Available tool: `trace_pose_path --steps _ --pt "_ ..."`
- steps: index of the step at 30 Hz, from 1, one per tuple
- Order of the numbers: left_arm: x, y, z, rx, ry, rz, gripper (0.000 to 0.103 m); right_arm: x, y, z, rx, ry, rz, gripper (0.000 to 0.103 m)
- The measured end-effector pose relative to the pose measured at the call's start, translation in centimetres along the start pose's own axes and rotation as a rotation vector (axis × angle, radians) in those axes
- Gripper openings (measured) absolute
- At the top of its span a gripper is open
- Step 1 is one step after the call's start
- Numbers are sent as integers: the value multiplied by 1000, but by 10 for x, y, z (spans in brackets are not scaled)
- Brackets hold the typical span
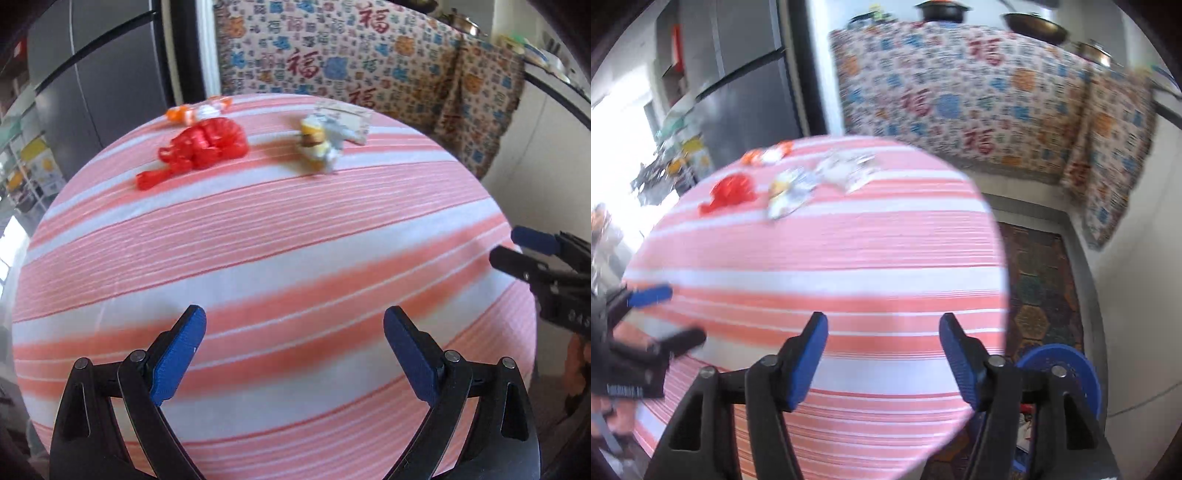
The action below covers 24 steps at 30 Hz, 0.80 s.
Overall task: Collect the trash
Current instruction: 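Move both tools back over the table toward the red plastic bag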
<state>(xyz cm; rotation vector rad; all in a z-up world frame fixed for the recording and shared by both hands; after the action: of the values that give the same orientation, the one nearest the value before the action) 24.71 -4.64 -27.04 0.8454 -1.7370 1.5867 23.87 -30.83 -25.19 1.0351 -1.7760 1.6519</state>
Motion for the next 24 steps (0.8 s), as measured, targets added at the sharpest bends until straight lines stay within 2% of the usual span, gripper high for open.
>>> trace_pose_path --steps 5,6,12,15,17,24 --pt "-28 1 -48 5 -42 -48 98 -36 4 -46 88 -10 -74 66" --pt "-31 -3 -54 -2 -39 -35 99 -41 4 -50 102 -3 -84 66" --pt "-49 -22 -63 -56 -5 -37 103 -57 0 -65 105 5 -91 66" --pt "-58 -34 -66 -76 12 -31 103 -65 -7 -63 73 4 -112 71" --pt "-63 -38 -70 -79 16 -28 103 -73 -12 -65 49 13 -124 82" --pt "-75 -49 -75 -115 45 -23 103 -90 -27 -71 33 31 -94 91"
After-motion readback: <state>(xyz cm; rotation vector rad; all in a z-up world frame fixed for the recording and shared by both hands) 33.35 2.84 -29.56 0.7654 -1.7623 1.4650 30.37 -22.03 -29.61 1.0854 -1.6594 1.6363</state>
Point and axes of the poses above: each gripper's, at about its wrist camera, not at the fingertips, and x roughly against the way its jaws point, z to its right, y to its underside, the point moved 8 cm from there along -x, roughly the way its jaws point, and after that the axes turned 7 degrees about -y, right-handed, at the moved point
